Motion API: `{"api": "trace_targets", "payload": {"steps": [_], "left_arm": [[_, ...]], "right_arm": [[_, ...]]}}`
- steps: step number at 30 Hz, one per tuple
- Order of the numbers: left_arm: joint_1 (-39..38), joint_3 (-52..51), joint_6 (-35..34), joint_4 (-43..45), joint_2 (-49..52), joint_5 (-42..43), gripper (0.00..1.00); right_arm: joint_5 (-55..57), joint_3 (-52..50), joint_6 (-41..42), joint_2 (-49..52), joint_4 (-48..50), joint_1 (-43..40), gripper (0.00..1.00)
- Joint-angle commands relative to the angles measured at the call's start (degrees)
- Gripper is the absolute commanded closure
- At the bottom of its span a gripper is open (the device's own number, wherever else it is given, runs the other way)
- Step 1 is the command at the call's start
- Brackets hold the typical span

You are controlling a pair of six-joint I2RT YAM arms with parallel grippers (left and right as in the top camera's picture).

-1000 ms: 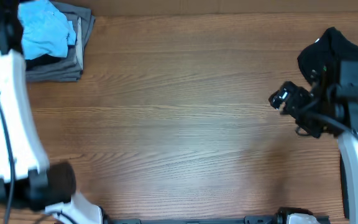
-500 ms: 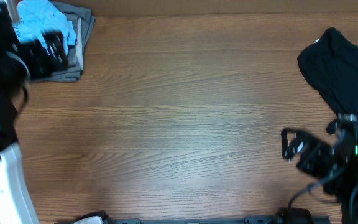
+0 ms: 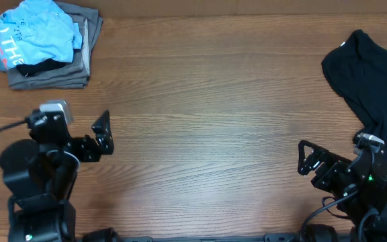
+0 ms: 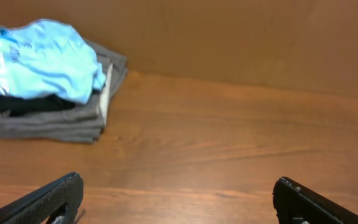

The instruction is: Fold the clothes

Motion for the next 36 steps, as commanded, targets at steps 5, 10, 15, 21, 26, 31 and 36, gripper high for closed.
{"api": "trace_targets", "payload": {"steps": [5,10,15,21,26,31,36], "left_arm": [[-0.1,-5.8,-0.4,0.3,3.0,1.0,0.00],[-0.1,-6.1,-0.4,-0.2,6.5,1.0,0.00],[-0.1,-6.1,-0.4,-0.2,10.6,1.0,0.00],[-0.1,-6.1,-0.4,-0.2,15.9,1.0,0.00],[0.0,-6.1,-0.4,-0.2,20.5,1.0,0.00],[0.0,-6.1,-0.4,-0.2,25.4,1.0,0.00],[0.0,-6.1,-0.4,-0.2,29.7,1.0,0.00]], "right_arm": [[0.2,-1.2,-0.4,0.1,2.7,0.3,0.00],[0.2,-1.2,-0.4,0.1,1.4,0.3,0.00],[0.2,-1.2,-0.4,0.1,1.4,0.3,0.00],[0.2,-1.2,-0.4,0.1,1.4,0.3,0.00],[0.2,-1.2,-0.4,0.0,1.4,0.6,0.00],[3.4,-1.8,-0.6,-1.2,1.3,0.6,0.00],[2.8,-7.6,-0.8,-7.1,7.4,0.6,0.00]]}}
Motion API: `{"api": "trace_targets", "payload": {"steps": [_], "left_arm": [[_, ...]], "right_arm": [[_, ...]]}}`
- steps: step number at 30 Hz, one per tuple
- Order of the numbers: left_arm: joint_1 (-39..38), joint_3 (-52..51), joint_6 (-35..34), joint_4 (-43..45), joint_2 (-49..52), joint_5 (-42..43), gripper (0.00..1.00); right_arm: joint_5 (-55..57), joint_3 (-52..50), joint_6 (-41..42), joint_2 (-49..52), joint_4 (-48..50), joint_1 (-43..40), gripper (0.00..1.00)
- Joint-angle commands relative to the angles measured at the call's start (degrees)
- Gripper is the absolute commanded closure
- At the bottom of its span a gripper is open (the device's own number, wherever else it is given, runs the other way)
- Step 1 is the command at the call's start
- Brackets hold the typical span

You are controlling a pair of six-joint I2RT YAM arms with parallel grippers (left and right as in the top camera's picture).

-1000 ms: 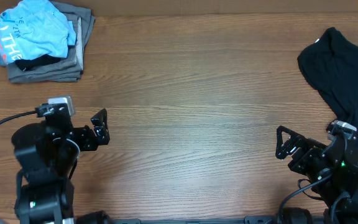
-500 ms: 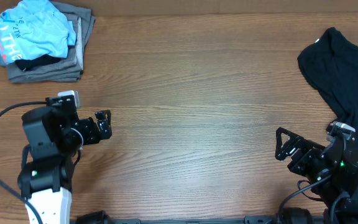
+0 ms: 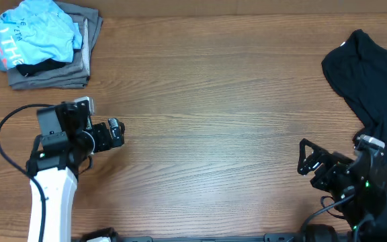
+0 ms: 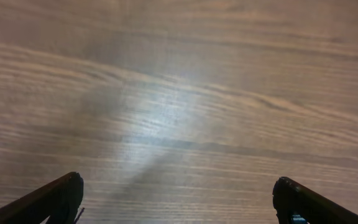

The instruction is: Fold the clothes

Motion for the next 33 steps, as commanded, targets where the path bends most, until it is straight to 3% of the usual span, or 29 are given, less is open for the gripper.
{"api": "trace_targets", "payload": {"steps": [1,6,12,21,33], "left_arm": [[0.0,-0.3,-0.4,0.0,3.3,0.8,0.00],[0.0,-0.3,-0.4,0.0,7.2,0.8,0.00],[0.0,-0.3,-0.4,0.0,10.7,0.8,0.00],[0.0,-0.3,-0.4,0.0,12.2,0.6,0.00],[0.0,-0.3,-0.4,0.0,12.2,0.6,0.00]], "right_arm": [[0.9,-7.6,-0.7,-6.5,8.0,0.3,0.00],[1.5,-23.1,-1.2,-14.7,24.3,2.3,0.00],[1.5,-36.1,-10.4,-22.7,38.6,7.1,0.00],[4.8,-44.3,-11.0,-26.9,56.4,8.0,0.00],[5.8,-48.9,-11.0,-26.9,69.7,8.2,0.00]]}}
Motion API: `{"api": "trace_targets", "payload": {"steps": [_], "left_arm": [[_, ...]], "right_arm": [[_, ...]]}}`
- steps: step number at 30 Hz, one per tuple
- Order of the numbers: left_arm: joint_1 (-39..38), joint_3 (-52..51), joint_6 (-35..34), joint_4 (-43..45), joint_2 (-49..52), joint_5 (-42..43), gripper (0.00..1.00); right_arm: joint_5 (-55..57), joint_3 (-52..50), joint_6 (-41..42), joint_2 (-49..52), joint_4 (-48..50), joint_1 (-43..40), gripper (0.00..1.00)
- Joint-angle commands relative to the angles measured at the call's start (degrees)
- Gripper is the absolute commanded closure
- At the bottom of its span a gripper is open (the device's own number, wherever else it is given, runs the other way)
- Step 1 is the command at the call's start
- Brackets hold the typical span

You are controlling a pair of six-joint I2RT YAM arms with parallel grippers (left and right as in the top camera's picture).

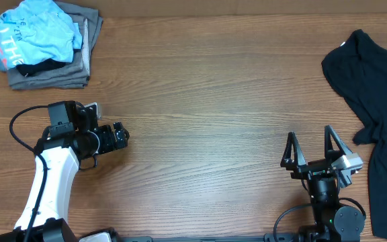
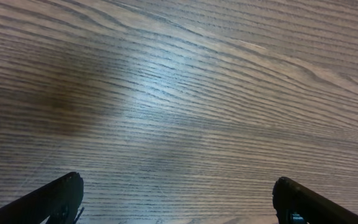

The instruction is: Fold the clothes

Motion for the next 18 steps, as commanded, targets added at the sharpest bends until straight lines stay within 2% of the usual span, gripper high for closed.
{"api": "trace_targets", "payload": {"steps": [1,5,12,18], "left_arm": [[0.0,-0.3,-0.4,0.0,0.2,0.6,0.00],[0.0,-0.3,-0.4,0.0,0.2,0.6,0.00],[0.0,-0.3,-0.4,0.0,0.2,0.6,0.00],[0.0,-0.3,-0.4,0.0,0.2,0.6,0.00]], "right_arm": [[0.9,-1.5,-0.2,-0.7,0.5,0.7,0.00],[1.2,-1.5,-2.3,-0.7,-1.3,0.6,0.00],[1.4,-1.5,-3.5,-0.6,-15.8,0.5,0.00],[1.4,-1.5,-3.5,-0.6,-15.7,0.5,0.00]]}}
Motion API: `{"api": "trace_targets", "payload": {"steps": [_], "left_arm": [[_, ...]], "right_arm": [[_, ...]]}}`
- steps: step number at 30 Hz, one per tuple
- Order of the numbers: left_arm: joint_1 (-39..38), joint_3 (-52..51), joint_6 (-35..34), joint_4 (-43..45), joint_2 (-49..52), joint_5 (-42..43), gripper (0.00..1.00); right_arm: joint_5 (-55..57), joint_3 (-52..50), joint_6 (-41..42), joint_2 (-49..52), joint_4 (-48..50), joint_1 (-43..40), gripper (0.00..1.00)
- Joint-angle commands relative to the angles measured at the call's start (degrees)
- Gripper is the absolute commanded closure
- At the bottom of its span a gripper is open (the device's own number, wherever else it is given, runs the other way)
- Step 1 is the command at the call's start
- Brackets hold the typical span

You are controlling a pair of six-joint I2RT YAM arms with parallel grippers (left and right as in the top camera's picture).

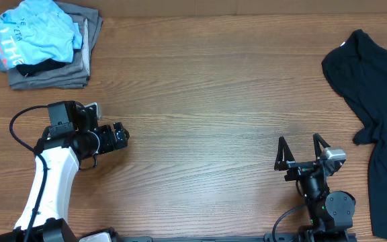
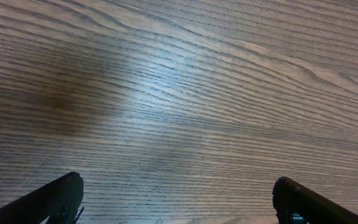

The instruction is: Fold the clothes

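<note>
A black garment [image 1: 375,101] lies spread and unfolded along the table's right side. At the far left corner sits a pile of folded clothes [image 1: 52,70], grey below with a light blue shirt [image 1: 35,33] on top. My left gripper [image 1: 118,134] hangs over bare wood at the left, well below the pile. In the left wrist view this gripper [image 2: 178,186] is open, its two black fingertips [image 2: 64,190] far apart with only table between them. My right gripper [image 1: 301,151] stands open near the front edge, left of the black garment and apart from it.
The wooden table [image 1: 207,101] fills the overhead view, and its far edge runs along the top. The left arm's white link [image 1: 46,185] and a black cable [image 1: 19,128] lie at the front left. The right arm's base [image 1: 328,205] sits at the front edge.
The right gripper has shifted a little to the left and towards the front edge, still open. The left arm and the clothes have not moved.
At first the left gripper was low at the left, its camera facing the folded pile, while the right arm crouched beside the black garment. Then the left arm reached out, gripper facing bare table. Later the right gripper stood open, turned towards the far edge, left of the garment.
</note>
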Motion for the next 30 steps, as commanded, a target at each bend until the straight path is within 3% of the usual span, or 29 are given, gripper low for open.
{"api": "trace_targets", "payload": {"steps": [1,26,30], "left_arm": [[0.0,-0.3,-0.4,0.0,0.2,0.6,0.00],[0.0,-0.3,-0.4,1.1,0.1,-2.3,0.00],[-0.8,-3.5,-3.7,3.0,-5.4,-1.9,0.00]], "right_arm": [[0.6,-0.6,-0.5,-0.5,0.2,0.2,0.00],[0.6,-0.6,-0.5,-0.5,0.2,0.2,0.00],[0.6,-0.6,-0.5,-0.5,0.2,0.2,0.00]]}}
